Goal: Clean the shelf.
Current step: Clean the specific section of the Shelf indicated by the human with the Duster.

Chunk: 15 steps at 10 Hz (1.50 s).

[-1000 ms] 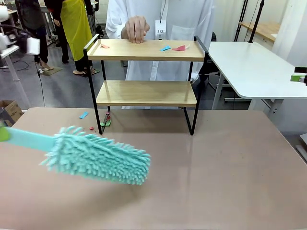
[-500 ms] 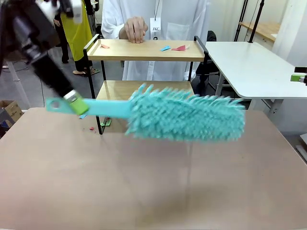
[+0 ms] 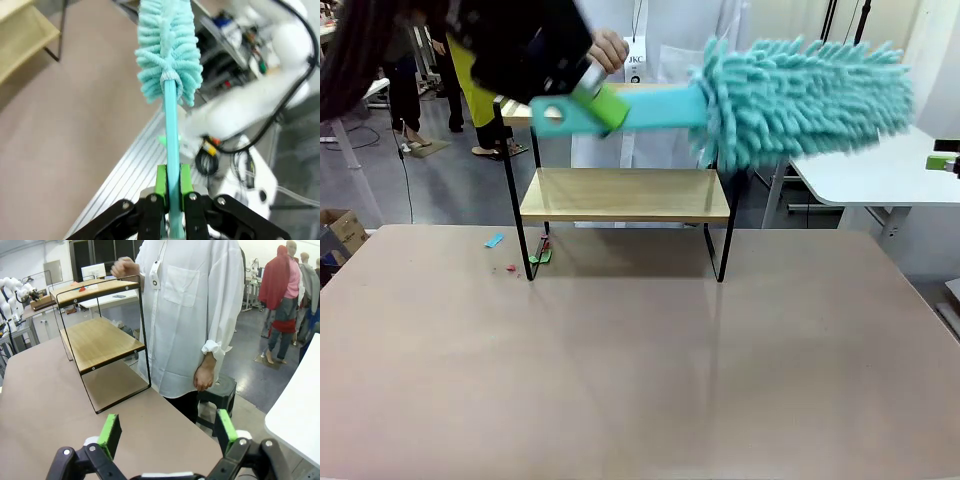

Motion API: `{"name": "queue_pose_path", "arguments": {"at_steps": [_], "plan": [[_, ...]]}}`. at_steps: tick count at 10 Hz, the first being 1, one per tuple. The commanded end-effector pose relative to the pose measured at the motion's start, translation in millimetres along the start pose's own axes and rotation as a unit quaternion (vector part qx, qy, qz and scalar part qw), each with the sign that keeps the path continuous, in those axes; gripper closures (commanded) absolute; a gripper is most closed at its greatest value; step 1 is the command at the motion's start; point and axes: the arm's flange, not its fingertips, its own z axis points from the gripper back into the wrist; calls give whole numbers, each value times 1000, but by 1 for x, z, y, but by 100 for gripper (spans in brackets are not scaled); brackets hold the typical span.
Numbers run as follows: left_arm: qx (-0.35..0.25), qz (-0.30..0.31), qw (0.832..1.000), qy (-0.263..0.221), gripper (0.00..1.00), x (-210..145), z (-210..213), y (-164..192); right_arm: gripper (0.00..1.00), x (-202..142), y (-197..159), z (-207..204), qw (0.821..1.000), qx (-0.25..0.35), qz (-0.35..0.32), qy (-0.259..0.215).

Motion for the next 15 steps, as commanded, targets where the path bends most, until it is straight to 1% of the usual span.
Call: {"name": "queue_pose_path", "arguments": {"at_steps": [1,2,3,4,6,7,8,9,10,11,12,13,14,15], "plan": [[86,67,993,-54,87,35,-11,-15,0,4,1,-1,1000,0,3,0],[107,65,990,-63,87,51,-18,-24,0,4,1,-1,1000,0,3,0],[144,73,984,-78,87,69,-21,-29,0,4,1,-1,1000,0,3,0],[168,81,979,-86,87,87,-24,-33,0,4,1,-1,1000,0,3,0],[203,84,971,-99,87,121,-33,-39,0,4,1,-1,1000,0,3,0],[185,69,977,-75,87,125,-36,-36,0,4,1,-1,1000,0,3,0],[181,73,976,-98,87,100,-32,-26,0,4,1,-1,1000,0,3,0],[181,73,976,-98,87,100,-32,-26,0,4,1,-1,1000,0,3,0],[188,69,976,-88,87,118,-39,-24,0,4,1,-1,1000,0,3,0],[226,92,962,-125,87,115,-36,-36,0,4,1,-1,1000,0,3,0],[282,113,939,-159,87,125,-47,-50,0,4,1,-1,1000,0,3,0],[302,120,931,-169,87,139,-61,-61,0,4,1,-1,1000,0,3,0],[321,128,923,-167,87,154,-77,-70,0,4,1,-1,1000,0,3,0],[324,127,924,-160,87,163,-90,-75,0,4,1,-1,1000,0,3,0]]}}
